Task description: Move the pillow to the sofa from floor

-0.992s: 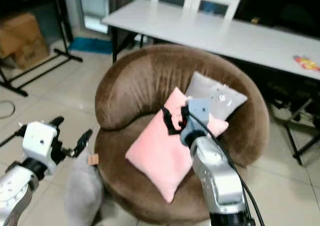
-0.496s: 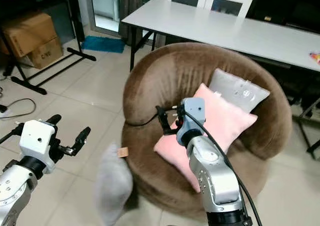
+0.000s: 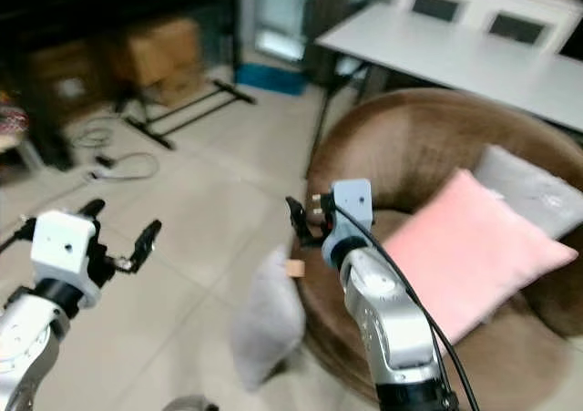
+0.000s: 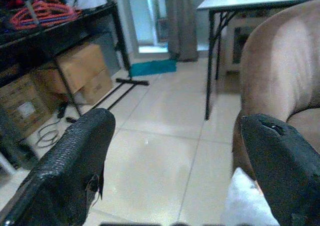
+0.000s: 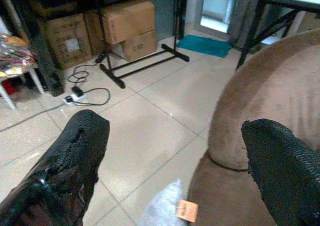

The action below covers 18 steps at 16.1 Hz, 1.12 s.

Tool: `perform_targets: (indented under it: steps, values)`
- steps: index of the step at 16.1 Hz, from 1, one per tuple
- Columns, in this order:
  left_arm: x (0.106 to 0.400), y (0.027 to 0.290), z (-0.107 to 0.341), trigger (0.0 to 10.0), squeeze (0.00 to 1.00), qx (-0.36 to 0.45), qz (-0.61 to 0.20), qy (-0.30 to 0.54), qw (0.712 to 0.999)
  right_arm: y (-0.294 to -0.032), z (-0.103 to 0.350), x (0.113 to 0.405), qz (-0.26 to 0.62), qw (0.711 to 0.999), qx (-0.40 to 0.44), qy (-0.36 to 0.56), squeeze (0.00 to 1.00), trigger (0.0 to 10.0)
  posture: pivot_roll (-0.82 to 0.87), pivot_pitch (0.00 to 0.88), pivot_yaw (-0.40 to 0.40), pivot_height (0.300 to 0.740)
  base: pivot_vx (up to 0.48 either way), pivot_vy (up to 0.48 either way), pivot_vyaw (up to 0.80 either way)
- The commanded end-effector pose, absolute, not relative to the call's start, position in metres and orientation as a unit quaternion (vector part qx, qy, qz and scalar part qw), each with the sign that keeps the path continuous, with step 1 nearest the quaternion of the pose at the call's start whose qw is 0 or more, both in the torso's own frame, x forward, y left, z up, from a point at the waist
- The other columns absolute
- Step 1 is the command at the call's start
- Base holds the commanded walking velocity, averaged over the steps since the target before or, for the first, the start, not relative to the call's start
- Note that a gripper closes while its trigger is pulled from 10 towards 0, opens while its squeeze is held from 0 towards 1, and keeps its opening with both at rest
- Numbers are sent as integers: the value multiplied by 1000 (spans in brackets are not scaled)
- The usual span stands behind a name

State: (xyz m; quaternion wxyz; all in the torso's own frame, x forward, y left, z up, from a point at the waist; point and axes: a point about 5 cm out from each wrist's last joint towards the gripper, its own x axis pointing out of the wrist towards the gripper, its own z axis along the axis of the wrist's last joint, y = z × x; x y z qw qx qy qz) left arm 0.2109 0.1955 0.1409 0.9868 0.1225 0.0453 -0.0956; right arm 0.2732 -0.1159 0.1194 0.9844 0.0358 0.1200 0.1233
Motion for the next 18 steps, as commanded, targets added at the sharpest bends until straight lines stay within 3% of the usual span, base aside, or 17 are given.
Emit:
perform_targets:
  steps: [1,2,7,11,14,18]
  values:
    - [214,194,142,10000,0,125,-102,42,986,-125,120,276,104,987,33,118,886,10000,-33,0,-64,740,322,0,0]
    - [215,195,141,10000,0,126,-101,43,986,-124,119,276,102,987,31,120,0,10000,-33,0,-60,740,337,0,0]
    - [216,199,138,10000,0,129,-102,48,985,-124,119,278,103,987,10,119,0,10000,-34,0,-57,740,336,0,0]
    - [218,200,137,10000,0,130,-103,48,985,-121,119,278,113,987,-1,117,0,10000,-34,0,-58,740,334,0,800]
    - [218,200,135,10000,0,132,-101,49,985,-126,118,279,97,989,-3,115,0,10000,-32,0,-60,740,328,0,0]
    - [217,203,131,10000,0,149,-104,46,982,-139,109,278,66,991,-8,118,0,10000,-33,0,-63,715,0,0,0]
